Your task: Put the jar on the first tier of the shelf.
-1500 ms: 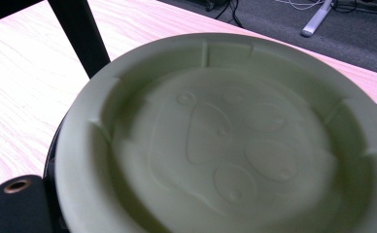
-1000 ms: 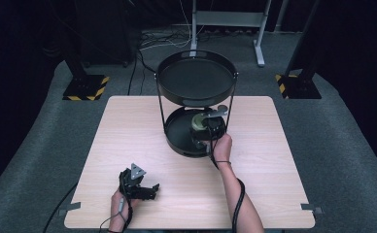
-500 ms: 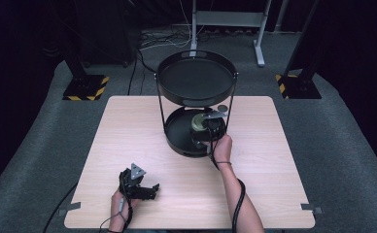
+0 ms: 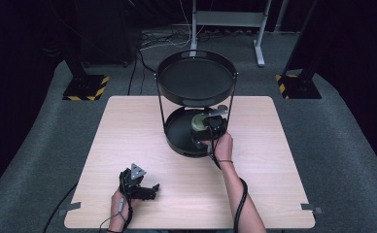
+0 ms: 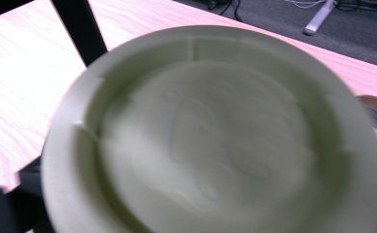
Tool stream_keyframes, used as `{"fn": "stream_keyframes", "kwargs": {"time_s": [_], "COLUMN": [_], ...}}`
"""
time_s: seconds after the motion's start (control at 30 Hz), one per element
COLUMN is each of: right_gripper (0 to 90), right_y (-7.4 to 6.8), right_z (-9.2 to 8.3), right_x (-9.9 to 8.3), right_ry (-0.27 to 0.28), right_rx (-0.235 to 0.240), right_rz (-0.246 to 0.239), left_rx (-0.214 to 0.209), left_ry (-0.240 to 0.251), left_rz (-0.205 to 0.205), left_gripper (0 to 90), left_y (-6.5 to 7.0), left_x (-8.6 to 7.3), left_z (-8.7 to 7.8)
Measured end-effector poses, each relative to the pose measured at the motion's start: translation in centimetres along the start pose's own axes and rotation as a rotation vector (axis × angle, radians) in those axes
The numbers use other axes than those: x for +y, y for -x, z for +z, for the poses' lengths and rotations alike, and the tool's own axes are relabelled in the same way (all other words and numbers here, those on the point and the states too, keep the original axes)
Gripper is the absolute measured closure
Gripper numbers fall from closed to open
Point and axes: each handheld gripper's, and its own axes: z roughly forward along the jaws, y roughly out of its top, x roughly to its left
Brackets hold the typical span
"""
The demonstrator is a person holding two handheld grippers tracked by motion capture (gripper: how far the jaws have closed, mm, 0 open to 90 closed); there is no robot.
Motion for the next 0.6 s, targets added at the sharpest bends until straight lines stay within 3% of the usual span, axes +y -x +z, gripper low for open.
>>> {"fn": "stream_keyframes", "kwargs": {"time_s": [0.17,0.33,0.47,0.6], "right_gripper": [0.0,0.0,0.0,0.0], "right_y": [0.1,0.1,0.0,0.6], "right_z": [-1.5,-3.9,-6.2,-8.9], "right_x": [-0.5,-1.7,-3.3,-5.6], "right_ry": [0.026,0.006,-0.021,-0.005], "right_rx": [0.015,0.055,0.054,0.038], "right_rz": [0.012,0.004,-0.025,-0.028], "left_rx": [-0.001,-0.002,-0.002,-0.002], "left_ry": [-0.001,-0.001,-0.001,-0.001], "left_rz": [0.002,0.003,0.002,0.002], "left_gripper": [0.6,0.7,0.7,0.6], "left_y": [0.0,0.0,0.0,0.0], "left_x": [0.0,0.0,0.0,0.0], "left_z": [0.0,0.0,0.0,0.0]}}
